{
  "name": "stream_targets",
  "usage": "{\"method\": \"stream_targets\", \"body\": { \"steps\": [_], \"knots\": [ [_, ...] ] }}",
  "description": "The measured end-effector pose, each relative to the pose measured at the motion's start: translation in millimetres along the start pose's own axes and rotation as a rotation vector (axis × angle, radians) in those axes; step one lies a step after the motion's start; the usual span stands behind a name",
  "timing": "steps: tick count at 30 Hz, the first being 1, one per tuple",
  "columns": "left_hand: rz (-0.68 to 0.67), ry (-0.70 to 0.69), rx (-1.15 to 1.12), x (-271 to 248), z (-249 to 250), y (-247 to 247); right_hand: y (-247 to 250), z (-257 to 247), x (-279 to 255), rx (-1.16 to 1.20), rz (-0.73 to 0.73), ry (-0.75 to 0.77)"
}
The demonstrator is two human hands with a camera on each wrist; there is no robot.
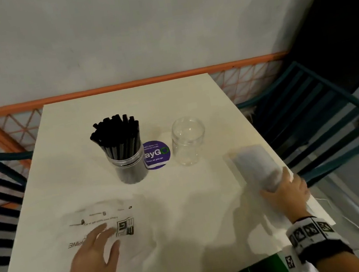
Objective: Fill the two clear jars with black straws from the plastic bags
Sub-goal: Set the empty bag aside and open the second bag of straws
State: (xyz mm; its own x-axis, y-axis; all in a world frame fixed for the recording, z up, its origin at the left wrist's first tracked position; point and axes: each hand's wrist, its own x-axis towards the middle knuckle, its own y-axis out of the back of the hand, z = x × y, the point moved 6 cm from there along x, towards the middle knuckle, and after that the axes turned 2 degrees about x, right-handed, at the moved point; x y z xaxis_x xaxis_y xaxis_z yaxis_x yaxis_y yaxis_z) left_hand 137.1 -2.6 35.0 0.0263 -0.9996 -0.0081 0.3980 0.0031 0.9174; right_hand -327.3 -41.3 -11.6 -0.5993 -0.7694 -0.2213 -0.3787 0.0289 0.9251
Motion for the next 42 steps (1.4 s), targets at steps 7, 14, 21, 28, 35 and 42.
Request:
{"method": "stream_targets", "body": {
  "steps": [7,14,21,28,35,42],
  "knots": [
    [-0.063,-0.146,-0.315,26,100,-22,-11,-8,18,0.003,-0.337,0.212],
    [-0.223,0.097,-0.511,52,140,-71,-17,-65,-23,-0.069,-0.317,0.919],
    [-0.158,0.210,-0.865,50,145,-70,-21,-93,-47,-0.058,-0.234,1.193],
    [-0.149,0.215,-0.773,45,130,-69,-26,-97,-52,-0.106,-0.302,1.271],
    [-0.041,0.128,-0.697,48,124,-47,-22,-96,-43,-0.127,-0.284,1.229],
    [0.176,0.098,-0.789,59,103,-5,24,-93,5,0.238,-0.373,0.950]
  ]
}}
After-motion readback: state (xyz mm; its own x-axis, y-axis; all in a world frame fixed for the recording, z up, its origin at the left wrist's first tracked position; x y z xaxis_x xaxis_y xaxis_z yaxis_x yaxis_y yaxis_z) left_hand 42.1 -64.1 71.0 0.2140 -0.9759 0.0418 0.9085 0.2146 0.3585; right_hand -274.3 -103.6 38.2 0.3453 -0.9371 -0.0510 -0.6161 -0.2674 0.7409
